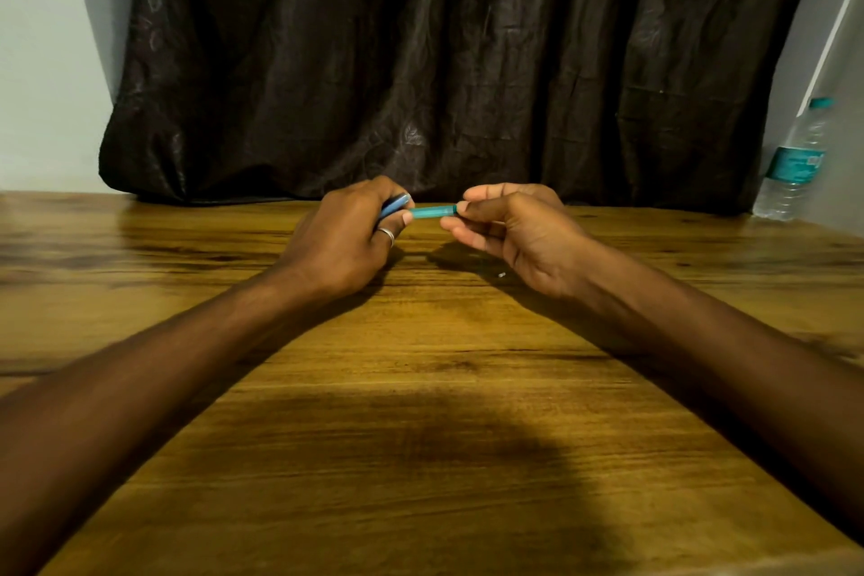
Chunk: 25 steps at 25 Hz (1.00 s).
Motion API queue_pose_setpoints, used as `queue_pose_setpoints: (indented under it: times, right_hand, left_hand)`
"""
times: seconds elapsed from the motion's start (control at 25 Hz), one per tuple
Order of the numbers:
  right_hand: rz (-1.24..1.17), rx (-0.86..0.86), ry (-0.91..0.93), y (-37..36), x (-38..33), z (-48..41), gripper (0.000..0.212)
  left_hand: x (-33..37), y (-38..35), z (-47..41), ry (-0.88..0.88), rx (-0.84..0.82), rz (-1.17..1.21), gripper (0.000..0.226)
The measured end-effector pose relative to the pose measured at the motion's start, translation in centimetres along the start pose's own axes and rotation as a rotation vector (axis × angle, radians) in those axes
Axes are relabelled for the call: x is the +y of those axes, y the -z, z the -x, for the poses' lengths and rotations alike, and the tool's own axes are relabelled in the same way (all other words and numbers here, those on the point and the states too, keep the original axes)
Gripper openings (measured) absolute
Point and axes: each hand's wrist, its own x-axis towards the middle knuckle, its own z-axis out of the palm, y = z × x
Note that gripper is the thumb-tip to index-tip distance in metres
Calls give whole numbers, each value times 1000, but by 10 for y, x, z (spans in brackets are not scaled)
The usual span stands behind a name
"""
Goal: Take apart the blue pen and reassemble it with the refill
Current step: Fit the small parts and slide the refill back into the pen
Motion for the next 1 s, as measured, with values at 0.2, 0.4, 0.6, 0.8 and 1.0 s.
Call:
queue_pose_setpoints:
  times: [0.2,0.4,0.6,0.8,1.0]
  right_hand:
    - [-21,-2,2,-1,-2,2,19]
    - [-20,17,-26,-2,-2,3,20]
    - [-6,14,-37,-3,-1,2,21]
    - [19,-21,-43,3,-6,2,26]
    - [101,-40,-40,5,-10,1,29]
  left_hand:
    - [1,0,1,1,-9,8,15]
    - [1,0,1,-1,9,24,16]
    - [0,0,0,-8,1,25,17]
    - [-2,3,0,-31,-7,23,16]
    - [-1,4,1,-63,-35,-12,15]
